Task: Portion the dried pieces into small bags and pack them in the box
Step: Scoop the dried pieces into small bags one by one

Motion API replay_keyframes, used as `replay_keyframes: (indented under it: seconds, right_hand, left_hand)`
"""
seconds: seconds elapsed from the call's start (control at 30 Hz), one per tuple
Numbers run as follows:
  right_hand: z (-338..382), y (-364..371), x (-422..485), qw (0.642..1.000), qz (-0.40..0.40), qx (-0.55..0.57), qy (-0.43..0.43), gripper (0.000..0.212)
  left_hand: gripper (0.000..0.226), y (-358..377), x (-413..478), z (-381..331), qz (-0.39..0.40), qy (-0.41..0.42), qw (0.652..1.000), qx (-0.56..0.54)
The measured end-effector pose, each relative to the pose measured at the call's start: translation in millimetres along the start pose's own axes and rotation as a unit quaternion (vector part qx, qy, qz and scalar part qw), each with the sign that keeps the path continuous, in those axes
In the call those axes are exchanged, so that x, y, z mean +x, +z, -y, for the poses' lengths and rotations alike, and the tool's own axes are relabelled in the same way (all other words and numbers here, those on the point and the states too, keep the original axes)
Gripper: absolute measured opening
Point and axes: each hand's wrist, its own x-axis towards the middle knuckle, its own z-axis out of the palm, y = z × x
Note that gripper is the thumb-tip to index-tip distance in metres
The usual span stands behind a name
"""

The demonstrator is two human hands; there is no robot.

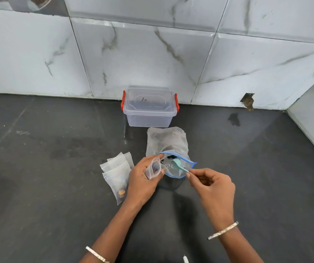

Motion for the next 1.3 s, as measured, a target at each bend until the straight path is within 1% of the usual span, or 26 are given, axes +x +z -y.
replay_keyframes:
  seconds: [0.03,0.1,0.17,0.23,0.3,0.43,0.6,0.77,0.8,0.83,0.87,0.9,0.97,1.07,1.17,1.23,1.3]
  right_hand:
    - [-0.4,5.9,1.7,0.996,-0.015,-0.061,-0.056,0.008]
    - [-2.1,19.3,7.2,0.973,-0.033,-0.172,-0.153,0.011]
    - [-4.6,33.6,15.4,0.943,-0.044,-0.258,-0.206,0.017]
    - [-3.5,44.4,22.9,0.923,-0.046,-0.312,-0.221,0.025]
    - [0.0,50.3,27.0,0.908,-0.029,-0.351,-0.226,0.031]
    - [2.0,55.8,34.8,0.894,-0.002,-0.395,-0.211,0.038]
    - [4.1,61.7,54.0,0.875,0.016,-0.434,-0.213,0.045]
    - [-3.7,67.1,62.0,0.877,0.041,-0.433,-0.202,0.040]
    - [-5.3,66.1,62.8,0.876,0.052,-0.434,-0.206,0.033]
    - [-6.7,63.5,62.3,0.880,0.068,-0.426,-0.199,0.023]
    - [-10.4,61.3,63.0,0.885,0.070,-0.409,-0.211,0.011]
    - [-11.5,58.1,62.5,0.897,0.083,-0.388,-0.196,0.010]
    - [-8.3,49.2,58.4,0.912,0.103,-0.352,-0.182,0.015]
    - [-1.3,40.2,53.2,0.935,0.101,-0.305,-0.150,0.015]
    - [2.4,35.3,50.6,0.956,0.066,-0.259,-0.125,0.012]
    - [3.6,34.5,50.0,0.960,0.040,-0.244,-0.132,0.009]
    - [3.2,36.0,49.2,0.957,0.032,-0.251,-0.144,0.009]
  left_hand:
    - [0.040,0.0,-0.4,-0.8,0.002,0.011,1.000,0.004]
    - [0.042,-0.4,-1.5,-2.8,0.011,0.031,0.999,0.007]
    - [0.045,-0.1,-2.2,-5.0,0.017,0.044,0.999,0.013]
    - [0.046,0.7,-1.5,-4.6,0.014,0.048,0.999,0.017]
    - [0.047,1.0,-0.2,-3.8,0.010,0.050,0.999,0.018]
    - [0.047,2.0,1.7,-3.1,0.009,0.041,0.999,0.014]
    - [0.046,3.9,3.1,2.5,0.010,0.013,0.999,-0.030]
    - [0.045,3.4,3.9,3.8,0.008,0.002,0.998,-0.058]
    - [0.045,3.1,4.0,5.0,0.008,0.000,0.998,-0.059]
    - [0.045,2.7,4.1,6.5,0.006,-0.001,0.998,-0.060]
    - [0.046,2.2,4.0,7.5,0.004,-0.001,0.998,-0.061]
    - [0.046,1.7,4.2,8.1,0.002,-0.001,0.998,-0.060]
    - [0.047,1.5,3.9,8.4,0.003,-0.004,0.998,-0.055]
    - [0.047,1.1,3.6,10.2,0.003,-0.004,0.999,-0.049]
    - [0.045,-0.2,3.4,10.7,-0.011,-0.008,0.999,-0.045]
    - [0.044,-0.6,3.3,9.2,-0.015,-0.013,0.999,-0.050]
    - [0.042,-0.6,3.6,10.3,-0.010,-0.013,0.998,-0.057]
